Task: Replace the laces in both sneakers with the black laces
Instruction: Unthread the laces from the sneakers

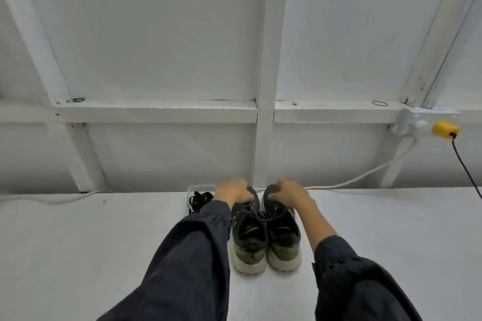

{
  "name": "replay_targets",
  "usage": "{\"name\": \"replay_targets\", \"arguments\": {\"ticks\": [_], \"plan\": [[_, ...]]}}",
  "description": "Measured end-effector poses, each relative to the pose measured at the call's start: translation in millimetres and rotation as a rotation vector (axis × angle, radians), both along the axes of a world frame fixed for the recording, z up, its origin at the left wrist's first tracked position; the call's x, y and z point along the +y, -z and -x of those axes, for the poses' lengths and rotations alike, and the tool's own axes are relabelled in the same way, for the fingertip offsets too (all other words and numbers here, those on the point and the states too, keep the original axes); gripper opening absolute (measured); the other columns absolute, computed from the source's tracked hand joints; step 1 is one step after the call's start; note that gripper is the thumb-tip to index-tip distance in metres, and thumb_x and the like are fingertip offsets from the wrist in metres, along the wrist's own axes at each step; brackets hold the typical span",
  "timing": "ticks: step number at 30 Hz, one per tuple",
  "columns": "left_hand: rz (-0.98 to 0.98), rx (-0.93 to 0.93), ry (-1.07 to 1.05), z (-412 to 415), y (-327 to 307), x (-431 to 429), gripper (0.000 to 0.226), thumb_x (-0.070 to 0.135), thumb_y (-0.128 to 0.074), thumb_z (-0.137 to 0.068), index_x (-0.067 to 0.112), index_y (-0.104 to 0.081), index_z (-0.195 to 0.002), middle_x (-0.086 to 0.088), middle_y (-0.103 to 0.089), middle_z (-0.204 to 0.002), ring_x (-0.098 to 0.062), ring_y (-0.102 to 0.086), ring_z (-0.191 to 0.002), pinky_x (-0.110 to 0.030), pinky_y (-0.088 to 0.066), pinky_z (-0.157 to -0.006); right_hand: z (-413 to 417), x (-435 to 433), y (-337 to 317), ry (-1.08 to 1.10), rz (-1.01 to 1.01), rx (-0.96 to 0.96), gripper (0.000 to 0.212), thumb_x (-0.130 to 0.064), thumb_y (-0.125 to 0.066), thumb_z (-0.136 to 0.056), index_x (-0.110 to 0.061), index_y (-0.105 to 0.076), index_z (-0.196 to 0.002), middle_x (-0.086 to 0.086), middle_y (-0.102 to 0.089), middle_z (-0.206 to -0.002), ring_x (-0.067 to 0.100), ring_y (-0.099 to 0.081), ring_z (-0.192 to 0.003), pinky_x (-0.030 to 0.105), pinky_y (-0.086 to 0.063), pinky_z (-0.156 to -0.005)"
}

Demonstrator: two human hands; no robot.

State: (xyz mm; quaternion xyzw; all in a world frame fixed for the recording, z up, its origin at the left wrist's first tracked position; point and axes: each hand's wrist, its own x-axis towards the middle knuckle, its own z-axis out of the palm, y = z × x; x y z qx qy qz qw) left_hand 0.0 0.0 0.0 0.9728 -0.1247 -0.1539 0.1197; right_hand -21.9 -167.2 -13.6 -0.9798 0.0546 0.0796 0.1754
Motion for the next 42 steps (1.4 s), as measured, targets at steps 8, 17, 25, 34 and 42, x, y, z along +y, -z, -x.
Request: {"name": "replay_targets", "arguments": {"ticks": [8, 17, 25, 34, 42], "plan": [[0.097, 0.09, -0.158, 30.3, 62.7, -13.8, 0.085, 0.064, -0.058, -0.082, 0.023, -0.027, -0.15, -0.011, -0.03, -0.155, -0.036, -0.038, -0.136, -0.043, -0.038, -0.107, 25.9, -0.1, 50.8, 0.17, -0.263, 0.138, 0.083, -0.046, -0.069, -0.08, -0.036, -0.027, -0.151, 0.015, -0.025, -0.153, 0.039, -0.035, -0.135, 0.047, -0.036, -0.111], [0.076, 0.021, -0.211, 46.9, 73.2, -13.9, 0.09, 0.074, -0.056, -0.078, 0.028, -0.028, -0.15, -0.005, -0.034, -0.153, -0.037, -0.04, -0.133, -0.044, -0.038, -0.104, 36.5, 0.6, 60.7, 0.209, -0.285, 0.115, 0.089, -0.046, -0.07, -0.079, -0.037, -0.021, -0.153, 0.014, -0.023, -0.157, 0.037, -0.035, -0.138, 0.046, -0.036, -0.108], [0.076, 0.024, -0.208, 80.7, 69.6, -2.3, 0.068, 0.058, -0.049, -0.089, 0.032, -0.03, -0.149, -0.003, -0.035, -0.153, -0.035, -0.043, -0.131, -0.042, -0.039, -0.1, 73.1, -9.6, 59.9, 0.147, -0.249, 0.14, 0.08, -0.042, -0.065, -0.084, -0.04, -0.023, -0.151, 0.011, -0.025, -0.156, 0.037, -0.042, -0.133, 0.043, -0.04, -0.103], [0.082, 0.017, -0.24, 124.1, 75.7, 18.5, 0.06, 0.056, -0.04, -0.093, 0.034, -0.03, -0.148, 0.003, -0.033, -0.153, -0.029, -0.044, -0.128, -0.041, -0.04, -0.098, 122.8, -19.9, 66.5, 0.122, -0.233, 0.154, 0.081, -0.041, -0.063, -0.084, -0.042, -0.018, -0.151, 0.006, -0.015, -0.161, 0.033, -0.044, -0.132, 0.043, -0.044, -0.1], [0.135, 0.028, -0.209, 140.8, 85.5, 34.6, 0.065, 0.07, -0.028, -0.092, 0.042, -0.021, -0.15, 0.009, -0.025, -0.157, -0.025, -0.04, -0.134, -0.045, -0.042, -0.102, 146.4, -27.4, 67.1, 0.113, -0.249, 0.172, 0.081, -0.041, -0.063, -0.083, -0.046, -0.018, -0.15, 0.002, -0.015, -0.161, 0.03, -0.047, -0.13, 0.039, -0.045, -0.094]]}}
